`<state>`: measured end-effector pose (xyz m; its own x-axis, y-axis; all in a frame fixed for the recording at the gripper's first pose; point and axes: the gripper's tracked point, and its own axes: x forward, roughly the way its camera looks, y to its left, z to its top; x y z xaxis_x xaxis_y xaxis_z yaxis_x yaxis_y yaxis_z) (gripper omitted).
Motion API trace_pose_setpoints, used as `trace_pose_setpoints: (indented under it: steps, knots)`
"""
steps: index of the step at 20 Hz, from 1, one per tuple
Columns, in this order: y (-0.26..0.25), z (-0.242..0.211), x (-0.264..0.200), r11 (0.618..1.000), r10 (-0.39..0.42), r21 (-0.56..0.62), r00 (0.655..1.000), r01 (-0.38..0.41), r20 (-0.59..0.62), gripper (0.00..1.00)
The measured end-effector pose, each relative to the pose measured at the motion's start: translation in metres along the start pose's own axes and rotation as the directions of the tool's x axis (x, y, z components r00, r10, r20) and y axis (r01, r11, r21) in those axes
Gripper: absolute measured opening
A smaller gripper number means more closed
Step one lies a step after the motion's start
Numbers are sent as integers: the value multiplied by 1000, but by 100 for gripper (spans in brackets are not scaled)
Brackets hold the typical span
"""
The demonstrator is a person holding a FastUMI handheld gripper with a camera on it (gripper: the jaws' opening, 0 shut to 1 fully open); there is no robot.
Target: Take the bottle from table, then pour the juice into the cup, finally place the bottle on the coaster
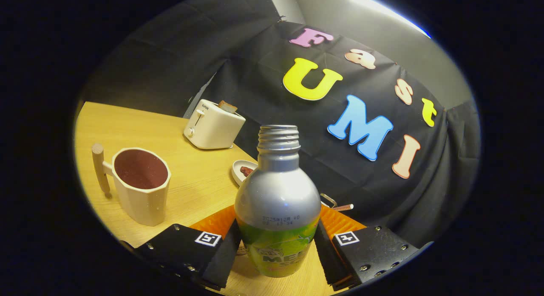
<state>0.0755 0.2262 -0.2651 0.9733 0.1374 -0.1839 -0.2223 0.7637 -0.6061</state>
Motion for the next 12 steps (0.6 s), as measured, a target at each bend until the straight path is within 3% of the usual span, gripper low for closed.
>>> trace_pose_setpoints:
  steps: [5, 12]
  knots:
    - [18, -6, 10, 989, 29, -146, 999, -30, -15, 81]
    - [34, -14, 12, 965, 80, -243, 995, -93, -63, 81]
